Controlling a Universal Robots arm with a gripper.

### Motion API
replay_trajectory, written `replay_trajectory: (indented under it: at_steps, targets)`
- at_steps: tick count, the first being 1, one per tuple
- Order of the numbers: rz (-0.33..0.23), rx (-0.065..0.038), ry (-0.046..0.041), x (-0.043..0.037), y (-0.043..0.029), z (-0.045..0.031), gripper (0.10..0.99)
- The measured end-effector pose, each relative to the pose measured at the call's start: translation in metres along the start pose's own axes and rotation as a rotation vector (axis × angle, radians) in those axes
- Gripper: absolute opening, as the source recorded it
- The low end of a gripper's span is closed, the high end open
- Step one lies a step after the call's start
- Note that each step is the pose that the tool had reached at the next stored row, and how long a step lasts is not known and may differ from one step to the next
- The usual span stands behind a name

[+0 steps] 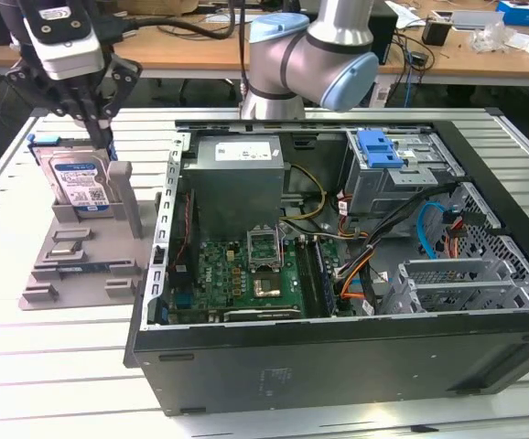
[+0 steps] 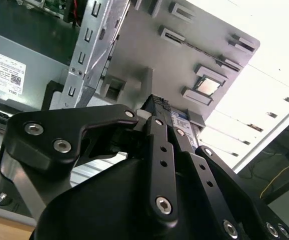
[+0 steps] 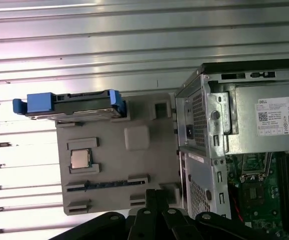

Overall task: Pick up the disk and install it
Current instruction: 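Reach for the disk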

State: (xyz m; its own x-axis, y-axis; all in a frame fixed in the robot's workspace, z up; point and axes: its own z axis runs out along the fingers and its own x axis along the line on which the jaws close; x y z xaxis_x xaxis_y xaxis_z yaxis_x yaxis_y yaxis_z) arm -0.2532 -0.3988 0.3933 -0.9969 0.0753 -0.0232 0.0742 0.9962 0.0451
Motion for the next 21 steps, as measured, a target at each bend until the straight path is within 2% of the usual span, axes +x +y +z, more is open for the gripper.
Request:
replay_trajectory:
  at_steps: [3, 7, 18, 21]
  targets:
    - [0.0, 0.0, 0.0, 0.01, -0.0004, 0.0, 0.106]
    - [0.0, 0.0, -0.0001, 0.0304, 0.0011, -0.0003, 0.106]
    - [0.0, 0.0, 0.0, 0.0661, -0.001, -0.0013, 0.106]
    - [0.0, 0.0, -0.0001, 0.0737, -0.0016, -0.0015, 0.106]
